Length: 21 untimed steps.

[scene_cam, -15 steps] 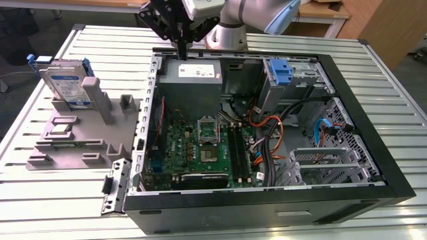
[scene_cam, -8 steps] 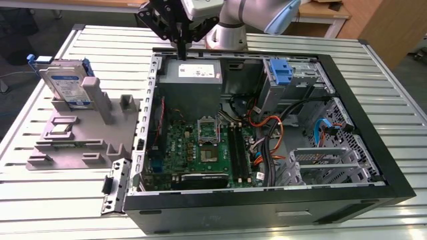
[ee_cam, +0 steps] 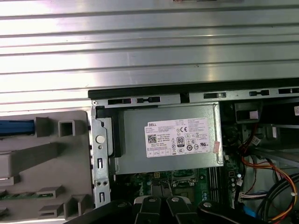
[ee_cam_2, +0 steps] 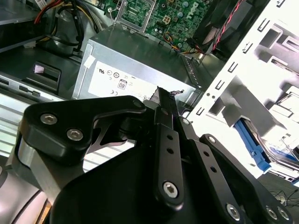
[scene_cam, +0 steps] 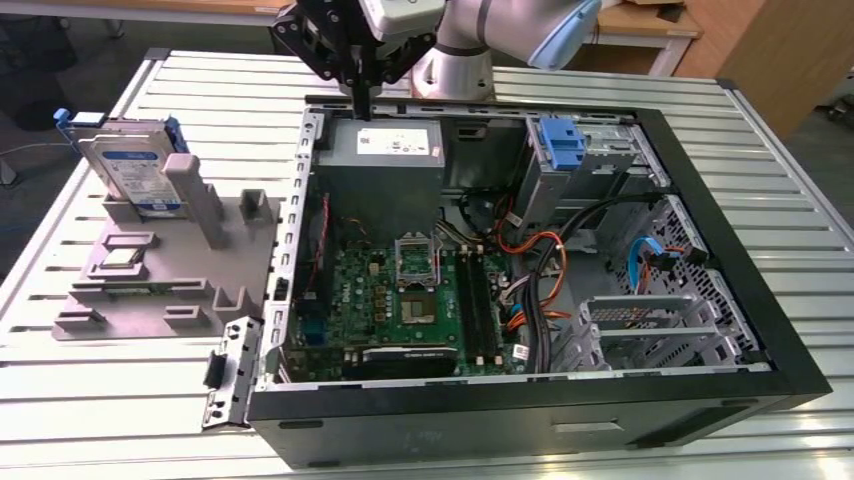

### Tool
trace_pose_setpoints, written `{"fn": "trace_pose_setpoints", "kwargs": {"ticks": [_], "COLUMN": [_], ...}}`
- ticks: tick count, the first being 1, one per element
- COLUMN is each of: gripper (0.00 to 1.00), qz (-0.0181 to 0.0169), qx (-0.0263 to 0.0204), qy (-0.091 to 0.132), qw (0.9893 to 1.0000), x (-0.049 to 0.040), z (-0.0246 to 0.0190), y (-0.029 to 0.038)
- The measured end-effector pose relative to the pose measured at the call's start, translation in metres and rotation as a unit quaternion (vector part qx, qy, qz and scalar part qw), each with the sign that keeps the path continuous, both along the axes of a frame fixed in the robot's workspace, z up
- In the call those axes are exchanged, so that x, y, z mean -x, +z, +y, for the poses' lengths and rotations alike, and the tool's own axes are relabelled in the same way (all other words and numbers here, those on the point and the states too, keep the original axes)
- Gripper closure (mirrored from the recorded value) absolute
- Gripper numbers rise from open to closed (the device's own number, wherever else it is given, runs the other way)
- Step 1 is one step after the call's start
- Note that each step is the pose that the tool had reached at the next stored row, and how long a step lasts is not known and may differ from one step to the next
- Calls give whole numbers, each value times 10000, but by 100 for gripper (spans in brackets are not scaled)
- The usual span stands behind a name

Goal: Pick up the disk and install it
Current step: 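Reach for the disk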

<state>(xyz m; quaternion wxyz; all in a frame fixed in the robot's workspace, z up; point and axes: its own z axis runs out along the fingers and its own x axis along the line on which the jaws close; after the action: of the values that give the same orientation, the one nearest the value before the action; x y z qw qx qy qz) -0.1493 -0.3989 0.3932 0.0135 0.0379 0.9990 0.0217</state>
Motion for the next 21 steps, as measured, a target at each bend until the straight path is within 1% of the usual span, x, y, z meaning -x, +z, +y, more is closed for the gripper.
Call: {"fn": "trace_pose_setpoints", "kwargs": {"ticks": [15, 21], "gripper": [90, 90], "qz": [0, 0], "qx": [0, 0], "qy": [0, 0], "qw": [10000, 10000], "x": [25, 56], "z": [0, 0], "y": [0, -1]}}
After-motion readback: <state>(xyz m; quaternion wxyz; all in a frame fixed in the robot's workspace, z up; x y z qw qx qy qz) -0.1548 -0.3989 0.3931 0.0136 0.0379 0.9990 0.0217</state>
